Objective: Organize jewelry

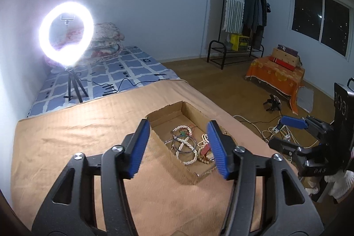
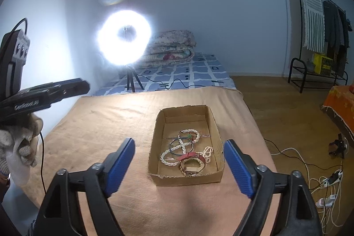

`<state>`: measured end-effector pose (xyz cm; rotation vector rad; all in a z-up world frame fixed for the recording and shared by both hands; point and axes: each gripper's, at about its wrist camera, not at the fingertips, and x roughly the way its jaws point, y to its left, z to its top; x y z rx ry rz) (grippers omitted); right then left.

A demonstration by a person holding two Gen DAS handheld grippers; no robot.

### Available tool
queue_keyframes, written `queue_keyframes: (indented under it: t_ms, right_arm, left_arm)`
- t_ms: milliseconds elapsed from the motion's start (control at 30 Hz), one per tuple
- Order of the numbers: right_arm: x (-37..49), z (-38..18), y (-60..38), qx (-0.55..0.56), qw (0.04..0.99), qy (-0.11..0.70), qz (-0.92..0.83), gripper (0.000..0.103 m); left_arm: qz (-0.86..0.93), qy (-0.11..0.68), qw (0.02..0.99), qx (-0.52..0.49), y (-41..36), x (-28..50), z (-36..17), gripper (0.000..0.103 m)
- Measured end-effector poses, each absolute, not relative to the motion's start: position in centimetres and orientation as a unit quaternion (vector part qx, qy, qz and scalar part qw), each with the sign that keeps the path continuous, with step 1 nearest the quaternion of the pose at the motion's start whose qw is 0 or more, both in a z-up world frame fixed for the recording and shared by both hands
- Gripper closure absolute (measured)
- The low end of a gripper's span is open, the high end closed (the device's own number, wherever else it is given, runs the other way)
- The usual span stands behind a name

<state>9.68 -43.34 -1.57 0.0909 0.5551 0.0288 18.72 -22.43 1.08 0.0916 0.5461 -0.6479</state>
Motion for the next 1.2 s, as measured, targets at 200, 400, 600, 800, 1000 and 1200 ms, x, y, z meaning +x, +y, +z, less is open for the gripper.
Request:
queue_keyframes:
  t_ms: [200, 400, 600, 800, 1000, 1200]
  right_arm:
    - [8.7, -1.2, -42.8, 0.044, 0.962, 0.270, -0.003, 0.002]
    - [7.6, -1.2, -42.1, 0.033, 0.964, 0.262, -0.029, 0.000]
    - [7.1, -1.6, -41.7, 0.031, 0.963, 0.264, -0.045, 0.000]
    - [6.1, -1.5, -41.6, 0.040, 0.962, 0.265, -0.052, 0.000]
    - [5.8, -1.7, -41.8, 0.040, 0.962, 0.263, -0.065, 0.000]
    - [5.6, -1.7, -42.0, 0.048, 0.962, 0.258, -0.069, 0.000]
  left_arm:
    - [-0.299, 0.265, 0.915, 0.047, -20.9, 16.4, 0.6, 0.028]
    - [-0.287, 0.262, 0.920, 0.056, -20.3, 14.2, 0.3, 0.020]
    - [-0.278, 0.255, 0.925, 0.054, -19.7, 12.3, 0.0, 0.011]
    - [-0.273, 0.252, 0.927, 0.052, -19.5, 11.3, -0.1, 0.002]
    - [-0.270, 0.258, 0.926, 0.060, -19.8, 10.3, -0.3, 0.002]
    - [-0.273, 0.260, 0.924, 0.059, -19.7, 9.9, -0.2, 0.002]
